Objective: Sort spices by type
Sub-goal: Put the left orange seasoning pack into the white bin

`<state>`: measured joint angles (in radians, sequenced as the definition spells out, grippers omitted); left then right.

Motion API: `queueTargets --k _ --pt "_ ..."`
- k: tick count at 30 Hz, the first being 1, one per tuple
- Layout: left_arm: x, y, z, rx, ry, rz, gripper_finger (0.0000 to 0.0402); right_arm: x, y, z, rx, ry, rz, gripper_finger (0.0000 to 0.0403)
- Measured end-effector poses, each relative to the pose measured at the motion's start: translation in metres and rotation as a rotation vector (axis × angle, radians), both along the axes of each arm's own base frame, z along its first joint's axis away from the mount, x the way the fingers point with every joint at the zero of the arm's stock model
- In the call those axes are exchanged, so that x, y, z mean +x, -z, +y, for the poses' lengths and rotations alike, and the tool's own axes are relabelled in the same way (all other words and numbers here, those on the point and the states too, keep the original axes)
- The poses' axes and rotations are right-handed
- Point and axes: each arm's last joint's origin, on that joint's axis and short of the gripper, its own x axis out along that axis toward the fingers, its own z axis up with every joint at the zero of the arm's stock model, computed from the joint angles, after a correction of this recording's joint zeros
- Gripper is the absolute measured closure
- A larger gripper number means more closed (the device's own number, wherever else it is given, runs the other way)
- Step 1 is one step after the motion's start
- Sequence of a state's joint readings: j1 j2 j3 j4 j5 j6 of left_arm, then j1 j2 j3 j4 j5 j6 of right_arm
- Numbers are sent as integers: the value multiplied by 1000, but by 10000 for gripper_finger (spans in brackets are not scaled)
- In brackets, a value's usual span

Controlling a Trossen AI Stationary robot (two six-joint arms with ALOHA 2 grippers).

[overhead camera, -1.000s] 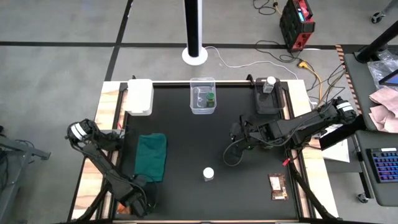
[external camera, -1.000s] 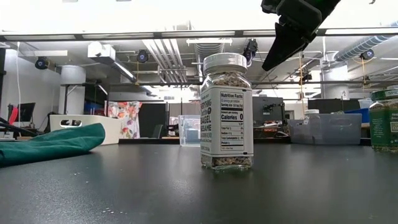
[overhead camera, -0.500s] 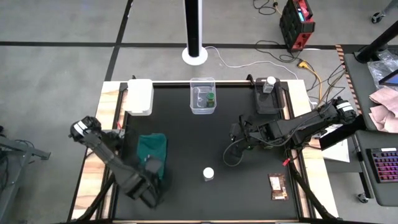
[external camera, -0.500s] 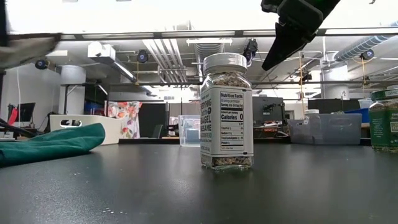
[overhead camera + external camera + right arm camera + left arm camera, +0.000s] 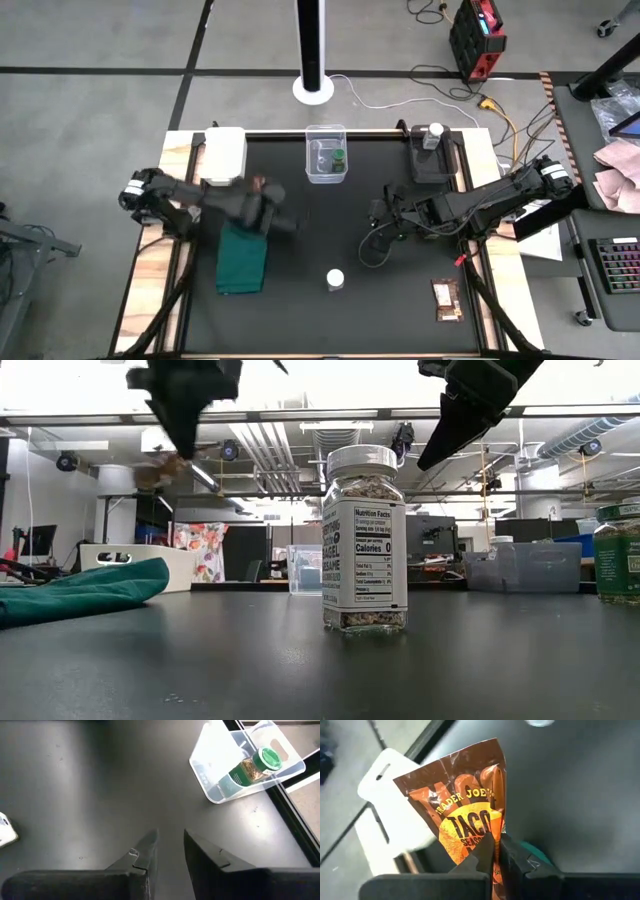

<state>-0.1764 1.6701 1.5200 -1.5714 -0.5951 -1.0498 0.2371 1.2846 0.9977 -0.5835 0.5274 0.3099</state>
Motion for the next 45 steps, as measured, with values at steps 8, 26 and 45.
queueTargets --k 8,26,45 --pt "-12 -8 103 -31 -140 125 401 3 -2 1 4 -7 -37 303" --pt "-79 -2 248 -180 -322 159 401 4 -3 1 12 -3 -56 326" --pt "-92 59 259 -329 -290 188 401 7 -5 2 31 8 -96 298"
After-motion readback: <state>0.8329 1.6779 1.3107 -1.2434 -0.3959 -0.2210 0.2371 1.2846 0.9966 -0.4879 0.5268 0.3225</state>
